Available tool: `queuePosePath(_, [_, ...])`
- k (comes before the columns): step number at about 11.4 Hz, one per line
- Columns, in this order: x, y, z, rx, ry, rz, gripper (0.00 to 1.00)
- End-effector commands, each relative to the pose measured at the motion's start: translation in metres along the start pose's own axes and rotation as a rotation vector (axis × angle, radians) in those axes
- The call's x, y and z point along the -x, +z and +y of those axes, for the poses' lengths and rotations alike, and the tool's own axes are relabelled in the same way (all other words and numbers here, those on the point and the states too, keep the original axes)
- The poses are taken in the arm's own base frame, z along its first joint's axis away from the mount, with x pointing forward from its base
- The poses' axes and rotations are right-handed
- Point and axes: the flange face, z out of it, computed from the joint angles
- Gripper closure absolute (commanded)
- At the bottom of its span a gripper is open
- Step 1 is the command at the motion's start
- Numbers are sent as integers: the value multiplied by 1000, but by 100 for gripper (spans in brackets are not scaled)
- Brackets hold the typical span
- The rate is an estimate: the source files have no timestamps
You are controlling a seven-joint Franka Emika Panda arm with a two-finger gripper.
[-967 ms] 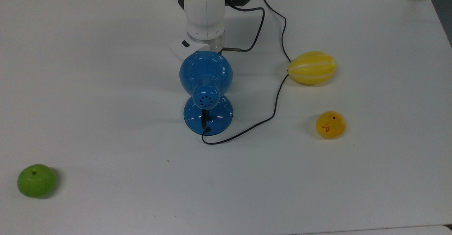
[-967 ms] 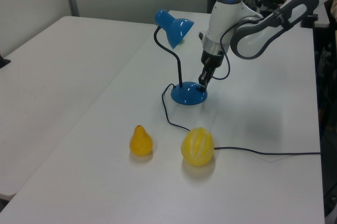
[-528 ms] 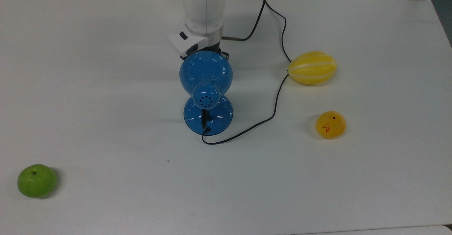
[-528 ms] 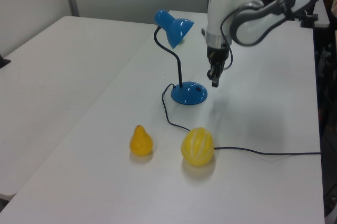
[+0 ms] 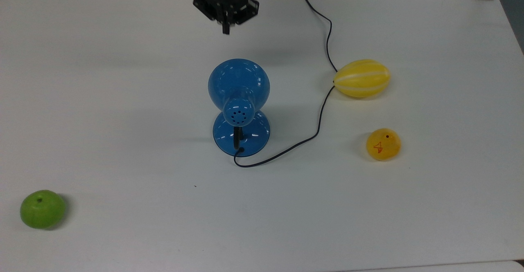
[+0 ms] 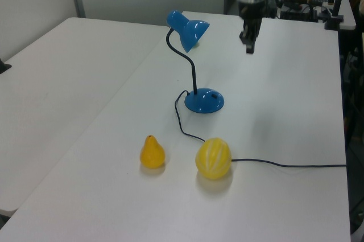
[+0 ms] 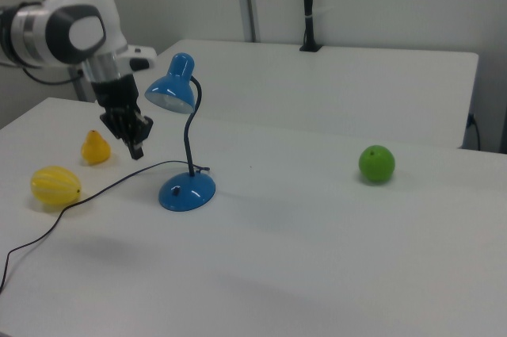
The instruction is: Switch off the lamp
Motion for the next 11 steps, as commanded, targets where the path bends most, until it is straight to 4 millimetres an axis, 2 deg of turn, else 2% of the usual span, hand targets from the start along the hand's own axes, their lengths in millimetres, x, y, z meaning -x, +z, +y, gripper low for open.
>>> queuePosePath(1, [0, -52, 23, -5, -50, 11, 100])
queuePosePath(3, [11, -74, 32, -7, -97, 29, 100])
queuePosePath(4, [12, -79, 43, -9, -121, 38, 100])
queuePosePath(6, [15, -84, 47, -9, -114, 44, 96])
queuePosePath(7, [16, -83, 48, -8, -113, 32, 73])
queuePosePath(8, [18, -83, 50, -7, -119, 19, 26])
queuePosePath(9, [20, -84, 49, -5, -114, 15, 0])
queuePosePath(11, [21, -86, 48, -4, -114, 18, 0])
